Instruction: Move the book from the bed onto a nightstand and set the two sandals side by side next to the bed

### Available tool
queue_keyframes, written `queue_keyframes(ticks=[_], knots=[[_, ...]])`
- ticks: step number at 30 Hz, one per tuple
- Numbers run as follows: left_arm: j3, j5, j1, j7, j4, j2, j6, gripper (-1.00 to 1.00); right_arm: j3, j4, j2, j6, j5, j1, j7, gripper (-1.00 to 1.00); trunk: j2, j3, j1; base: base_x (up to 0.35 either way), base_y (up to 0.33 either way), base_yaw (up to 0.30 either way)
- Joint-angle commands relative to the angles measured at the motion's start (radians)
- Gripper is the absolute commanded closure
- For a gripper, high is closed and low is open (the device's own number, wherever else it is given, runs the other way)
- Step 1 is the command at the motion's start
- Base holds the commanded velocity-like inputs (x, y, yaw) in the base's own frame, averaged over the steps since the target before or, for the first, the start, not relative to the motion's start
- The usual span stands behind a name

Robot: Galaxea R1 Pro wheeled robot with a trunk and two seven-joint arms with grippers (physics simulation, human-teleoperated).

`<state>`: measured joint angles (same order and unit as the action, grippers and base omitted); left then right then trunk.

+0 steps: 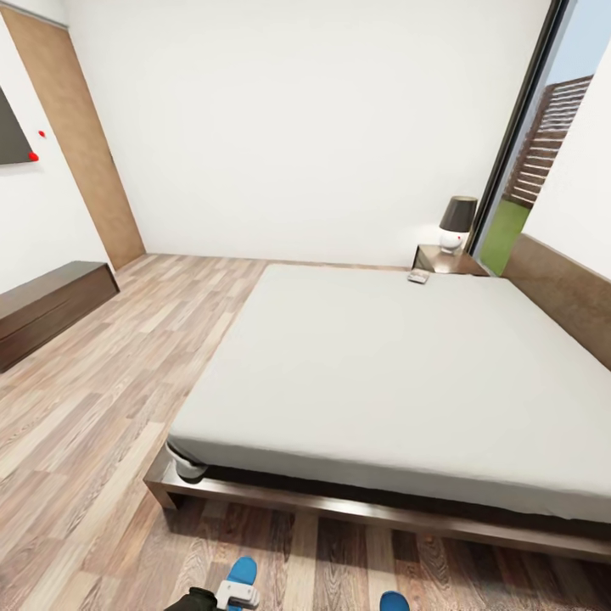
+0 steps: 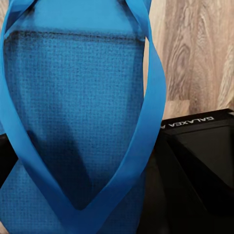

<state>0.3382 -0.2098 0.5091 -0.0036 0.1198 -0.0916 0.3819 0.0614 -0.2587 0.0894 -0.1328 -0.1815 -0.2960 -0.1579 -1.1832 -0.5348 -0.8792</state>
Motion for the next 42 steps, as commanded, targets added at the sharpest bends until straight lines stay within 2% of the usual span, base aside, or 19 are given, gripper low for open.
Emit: queue_keyframes(ticks=[1, 14, 27, 33, 38, 42], knots=[[0.008, -0.007, 0.0, -0.002, 0.002, 0.0, 0.006, 1.0, 0.006, -0.003, -0.001, -0.005, -0.01, 0.0, -0.006, 1.0, -0.008, -0.006, -0.004, 0.0, 0.0, 0.0], [0.006, -0.007, 0.0, -0.002, 0.001, 0.001, 0.007, 1.0, 0.006, -0.003, -0.001, -0.005, -0.009, 0.0, -0.006, 1.0, -0.099, -0.067, -0.054, 0.0, 0.0, 0.0], [0.005, -0.01, 0.0, -0.004, 0.022, 0.003, 0.001, 1.0, 0.006, -0.005, -0.002, -0.005, -0.009, 0.0, -0.005, 1.0, -0.099, -0.088, -0.054, 0.0, 0.0, 0.0], [0.005, -0.01, 0.0, -0.005, 0.034, 0.003, -0.022, 1.0, 0.006, -0.007, -0.003, -0.002, -0.008, 0.0, -0.005, 1.0, -0.099, -0.094, -0.054, 0.02, 0.012, 0.0], [0.008, -0.01, 0.002, -0.005, 0.037, 0.0, -0.023, 1.0, 0.006, -0.047, -0.004, -0.004, -0.007, 0.0, -0.008, 1.0, -0.099, -0.095, -0.054, 0.084, 0.05, 0.0], [0.007, -0.01, 0.001, -0.003, 0.039, 0.0, -0.027, 1.0, 0.006, -0.089, -0.006, -0.036, -0.005, -0.011, -0.012, 1.0, -0.099, -0.095, -0.054, 0.026, 0.015, 0.0]])
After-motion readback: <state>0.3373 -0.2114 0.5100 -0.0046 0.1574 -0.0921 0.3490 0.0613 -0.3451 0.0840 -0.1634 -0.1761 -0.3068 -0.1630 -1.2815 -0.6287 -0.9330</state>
